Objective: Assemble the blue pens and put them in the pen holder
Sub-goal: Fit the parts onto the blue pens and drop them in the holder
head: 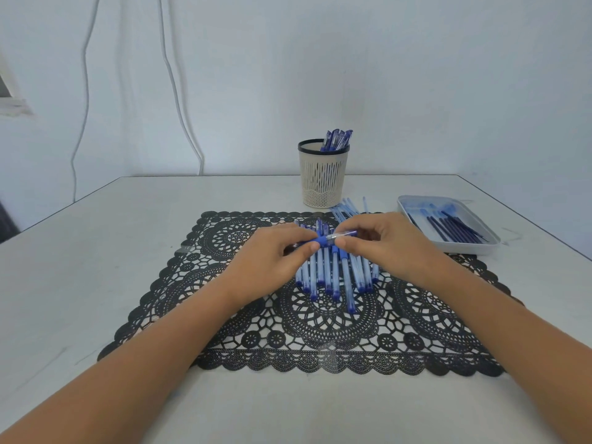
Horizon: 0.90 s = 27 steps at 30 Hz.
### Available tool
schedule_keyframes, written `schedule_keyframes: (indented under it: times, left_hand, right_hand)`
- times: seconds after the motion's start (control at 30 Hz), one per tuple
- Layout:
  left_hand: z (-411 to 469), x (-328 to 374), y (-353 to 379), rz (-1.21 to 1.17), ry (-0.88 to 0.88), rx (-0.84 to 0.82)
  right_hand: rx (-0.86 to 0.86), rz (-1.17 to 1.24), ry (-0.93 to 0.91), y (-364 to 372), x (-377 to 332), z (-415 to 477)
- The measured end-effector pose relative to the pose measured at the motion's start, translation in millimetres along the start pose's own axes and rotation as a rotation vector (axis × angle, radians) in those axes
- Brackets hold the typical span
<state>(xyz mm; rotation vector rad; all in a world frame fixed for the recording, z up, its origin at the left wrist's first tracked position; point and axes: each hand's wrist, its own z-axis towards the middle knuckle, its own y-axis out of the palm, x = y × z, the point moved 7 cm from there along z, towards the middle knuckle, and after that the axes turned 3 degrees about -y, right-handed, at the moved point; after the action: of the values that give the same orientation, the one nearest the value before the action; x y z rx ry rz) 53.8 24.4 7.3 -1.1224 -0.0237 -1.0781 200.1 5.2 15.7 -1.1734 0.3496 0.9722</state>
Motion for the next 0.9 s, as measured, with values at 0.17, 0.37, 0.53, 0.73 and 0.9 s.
schedule_keyframes:
  times: [0.17,0.37,0.53,0.73,0.9]
  left_hand:
    - [0,-6,4,-0.063,-0.081,-0.078]
    - [4,-1,1,0.017,-0.095,-0.117]
    - [14,-1,-19,0.160,-0.145,-0.016]
    - [74,-3,-74,-0.075,-0.276,0.323]
    - [135,-4,-100,-0.316,-0.300,0.484]
  right_hand:
    - [-0.010,-0.037,-0.032,4,-1,0]
    - [-0.003,-0.055,-0.018,4,4,2]
    - [0.163,-0.089,0.084,-18,27,1]
    - [0.054,-0.476,0.242,-9,72,3]
    - [0.049,-0.441,0.250,-6,75,4]
